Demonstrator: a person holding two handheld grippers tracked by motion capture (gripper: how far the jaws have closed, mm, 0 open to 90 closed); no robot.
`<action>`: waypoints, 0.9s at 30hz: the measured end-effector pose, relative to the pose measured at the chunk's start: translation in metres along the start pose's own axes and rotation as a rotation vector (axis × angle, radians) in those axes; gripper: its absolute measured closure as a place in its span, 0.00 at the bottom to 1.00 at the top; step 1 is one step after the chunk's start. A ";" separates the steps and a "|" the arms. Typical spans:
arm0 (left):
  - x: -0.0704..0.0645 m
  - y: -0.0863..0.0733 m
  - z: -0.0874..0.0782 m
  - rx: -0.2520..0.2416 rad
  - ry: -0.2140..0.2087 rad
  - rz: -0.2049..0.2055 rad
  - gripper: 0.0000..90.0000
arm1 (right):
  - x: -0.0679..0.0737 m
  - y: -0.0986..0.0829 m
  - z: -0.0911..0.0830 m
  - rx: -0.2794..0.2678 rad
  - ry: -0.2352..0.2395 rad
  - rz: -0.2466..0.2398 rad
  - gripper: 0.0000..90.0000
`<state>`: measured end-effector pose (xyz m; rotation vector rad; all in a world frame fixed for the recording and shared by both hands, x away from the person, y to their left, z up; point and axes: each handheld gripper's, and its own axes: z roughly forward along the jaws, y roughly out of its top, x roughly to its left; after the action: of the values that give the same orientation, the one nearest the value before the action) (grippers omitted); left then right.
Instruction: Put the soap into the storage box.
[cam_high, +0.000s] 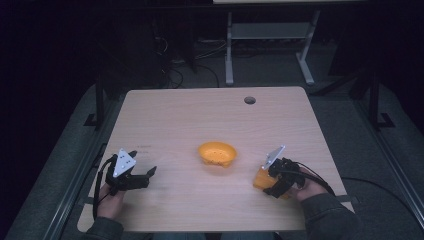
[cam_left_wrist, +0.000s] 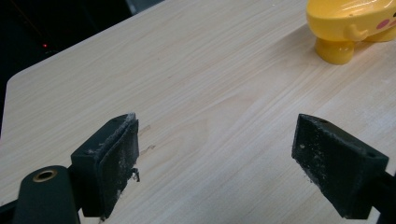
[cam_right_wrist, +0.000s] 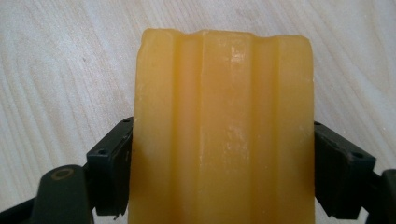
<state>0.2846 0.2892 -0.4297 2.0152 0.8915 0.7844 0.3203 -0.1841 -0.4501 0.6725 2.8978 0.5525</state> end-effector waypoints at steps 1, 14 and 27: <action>0.000 0.000 0.000 0.000 0.000 0.000 0.16 | 0.000 0.000 0.000 0.000 0.000 0.000 0.22; 0.000 0.000 -0.001 -0.001 0.000 0.001 0.16 | 0.004 0.003 -0.003 0.015 -0.004 -0.051 0.23; 0.001 0.000 -0.001 -0.001 0.003 0.002 0.16 | 0.006 0.016 -0.013 -0.001 -0.014 -0.091 0.23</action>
<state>0.2846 0.2898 -0.4289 2.0146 0.8903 0.7895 0.3187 -0.1727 -0.4321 0.5391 2.8975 0.5364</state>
